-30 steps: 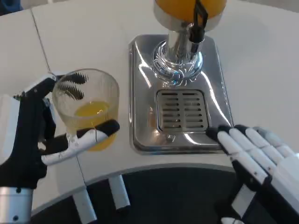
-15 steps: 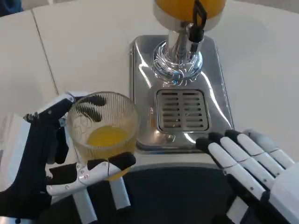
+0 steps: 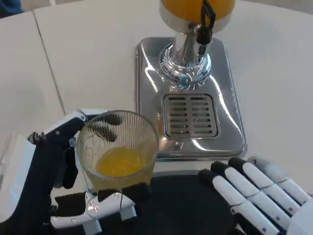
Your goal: Grasp the cup under the faucet to collect the drink, then remove the cup.
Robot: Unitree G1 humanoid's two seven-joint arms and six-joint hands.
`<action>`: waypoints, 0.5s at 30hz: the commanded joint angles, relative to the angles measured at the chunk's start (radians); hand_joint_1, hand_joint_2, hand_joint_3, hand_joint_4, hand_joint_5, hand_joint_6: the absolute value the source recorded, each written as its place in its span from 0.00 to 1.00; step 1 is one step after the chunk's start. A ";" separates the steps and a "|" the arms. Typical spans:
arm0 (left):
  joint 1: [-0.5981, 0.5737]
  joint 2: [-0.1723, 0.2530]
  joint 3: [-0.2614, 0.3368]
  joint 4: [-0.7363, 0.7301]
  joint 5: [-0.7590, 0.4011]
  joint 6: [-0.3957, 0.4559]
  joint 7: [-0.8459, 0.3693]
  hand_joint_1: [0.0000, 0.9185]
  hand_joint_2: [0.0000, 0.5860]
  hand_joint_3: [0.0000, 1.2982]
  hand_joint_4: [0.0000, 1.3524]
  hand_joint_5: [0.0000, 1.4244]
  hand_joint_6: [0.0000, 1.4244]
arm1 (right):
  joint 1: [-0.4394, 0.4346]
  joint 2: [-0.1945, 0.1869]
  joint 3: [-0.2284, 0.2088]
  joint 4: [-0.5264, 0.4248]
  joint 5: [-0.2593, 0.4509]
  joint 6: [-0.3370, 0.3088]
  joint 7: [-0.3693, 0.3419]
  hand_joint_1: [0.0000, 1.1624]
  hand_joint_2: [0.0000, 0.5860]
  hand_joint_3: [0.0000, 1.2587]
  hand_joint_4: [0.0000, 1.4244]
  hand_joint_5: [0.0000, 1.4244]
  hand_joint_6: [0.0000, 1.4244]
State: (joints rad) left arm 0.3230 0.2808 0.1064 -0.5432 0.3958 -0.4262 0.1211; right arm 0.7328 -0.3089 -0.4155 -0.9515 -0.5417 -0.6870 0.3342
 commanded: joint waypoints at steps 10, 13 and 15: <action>0.061 -0.012 0.025 -0.045 -0.005 -0.155 -0.030 0.85 0.00 0.89 0.76 0.96 1.00 | 0.001 0.054 0.041 0.050 -0.058 -0.069 -0.036 0.05 0.94 0.00 0.00 0.00 0.00; 0.054 -0.018 0.024 -0.037 -0.006 -0.155 -0.033 0.85 0.00 0.89 0.76 0.96 1.00 | -0.011 0.058 0.050 0.045 -0.065 -0.054 -0.029 0.05 0.94 0.00 0.00 0.00 0.00; 0.055 -0.024 0.017 -0.031 -0.009 -0.152 -0.034 0.85 0.00 0.88 0.76 0.96 1.00 | -0.017 0.061 0.055 0.034 -0.070 -0.041 -0.021 0.05 0.94 0.00 0.00 0.00 0.00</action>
State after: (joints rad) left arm 0.3813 0.2704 0.1352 -0.5746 0.4001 -0.5479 0.0917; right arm 0.7179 -0.2485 -0.3664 -0.9043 -0.6033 -0.7417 0.3122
